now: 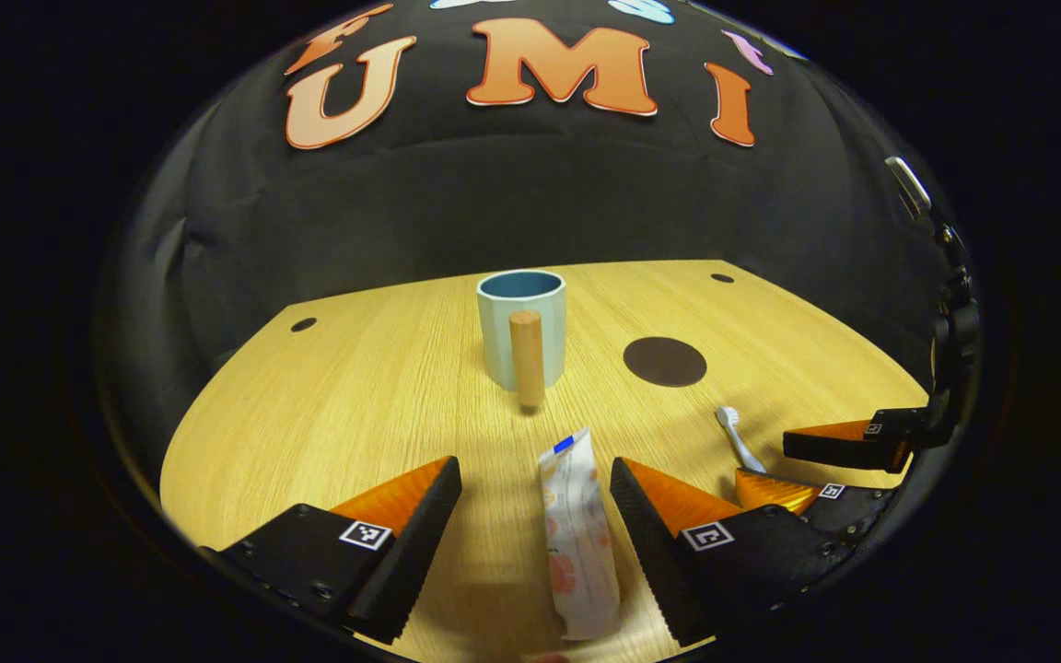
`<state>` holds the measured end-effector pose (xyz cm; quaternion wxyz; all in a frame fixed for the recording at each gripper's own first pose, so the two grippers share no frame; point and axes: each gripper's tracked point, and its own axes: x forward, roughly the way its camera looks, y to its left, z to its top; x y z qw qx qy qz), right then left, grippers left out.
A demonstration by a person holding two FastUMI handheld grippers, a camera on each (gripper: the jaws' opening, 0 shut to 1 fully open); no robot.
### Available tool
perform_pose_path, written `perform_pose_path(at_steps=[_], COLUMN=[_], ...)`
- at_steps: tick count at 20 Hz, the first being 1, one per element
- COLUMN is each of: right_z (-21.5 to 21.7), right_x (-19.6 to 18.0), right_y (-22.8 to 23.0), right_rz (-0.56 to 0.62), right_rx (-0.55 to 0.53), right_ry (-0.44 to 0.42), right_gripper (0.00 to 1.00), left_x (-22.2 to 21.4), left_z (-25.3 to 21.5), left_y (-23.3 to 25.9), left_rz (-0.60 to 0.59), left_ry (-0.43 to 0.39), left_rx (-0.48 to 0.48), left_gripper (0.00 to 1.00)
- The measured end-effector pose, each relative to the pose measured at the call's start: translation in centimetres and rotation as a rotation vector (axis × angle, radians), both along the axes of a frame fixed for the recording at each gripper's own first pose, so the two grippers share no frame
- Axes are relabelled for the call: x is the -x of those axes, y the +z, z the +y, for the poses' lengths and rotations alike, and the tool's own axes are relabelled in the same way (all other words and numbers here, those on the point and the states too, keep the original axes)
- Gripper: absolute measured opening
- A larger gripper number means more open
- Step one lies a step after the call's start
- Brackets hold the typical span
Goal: Put the toothbrush and toothpaste on the desktop into the cup, then pick up the cup and place it on the coaster on the desktop.
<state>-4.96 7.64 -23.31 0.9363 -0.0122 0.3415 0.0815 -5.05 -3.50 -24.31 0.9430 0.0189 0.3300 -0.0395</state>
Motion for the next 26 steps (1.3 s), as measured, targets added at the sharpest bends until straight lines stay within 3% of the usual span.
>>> perform_pose_path(at_steps=[2, 5, 6, 7, 9, 16, 18, 20, 21, 23, 26], right_z=[0.8, 0.9, 0.9, 0.8, 0.8, 0.9, 0.9, 0.7, 0.5, 0.3, 0.1], right_x=[0.0, -0.6, -0.7, -0.8, -0.7, -0.9, -0.8, -0.7, -0.9, -1.0, -1.1], right_y=[-0.2, 0.1, -0.2, -0.3, -0.4, -0.3, 0.0, 1.0, 1.6, 2.4, 3.6], right_rz=[0.017, 0.018, 0.021, 0.028, 0.032, 0.034, 0.026, 0.005, -0.012, -0.034, -0.066], right_rx=[-0.042, -0.054, -0.071, -0.080, -0.082, -0.122, -0.135, -0.147, -0.151, -0.160, -0.168], right_ry=[0.010, -0.008, -0.014, -0.014, -0.004, -0.007, -0.015, -0.013, -0.019, -0.022, -0.022], right_gripper=[0.56, 0.23, 0.16, 0.11, 0.06, 0.04, 0.04, 0.04, 0.04, 0.03, 0.04], left_x=[0.2, 0.5, 0.6, 0.8, 1.0, 0.9, 0.7, 0.8, 0.8, 0.6, 0.1], left_z=[-0.2, -0.7, -0.7, -0.8, -1.3, -1.2, -0.9, -0.2, 0.1, 0.5, -0.5], left_y=[-0.7, -1.5, -1.7, -2.2, -3.0, -3.0, -3.2, -3.2, -3.4, -3.4, -2.8], left_rz=[0.028, 0.065, 0.080, 0.094, 0.124, 0.135, 0.139, 0.142, 0.138, 0.135, 0.115], left_ry=[0.004, 0.017, 0.021, 0.026, 0.031, 0.053, 0.070, 0.088, 0.092, 0.094, 0.081], left_rx=[0.000, 0.012, 0.017, 0.023, 0.036, 0.027, 0.029, 0.040, 0.038, 0.045, 0.065], left_gripper=[0.98, 0.98, 0.94, 0.98, 0.98, 0.97, 0.73, 0.60, 0.43, 0.19, 0.16])
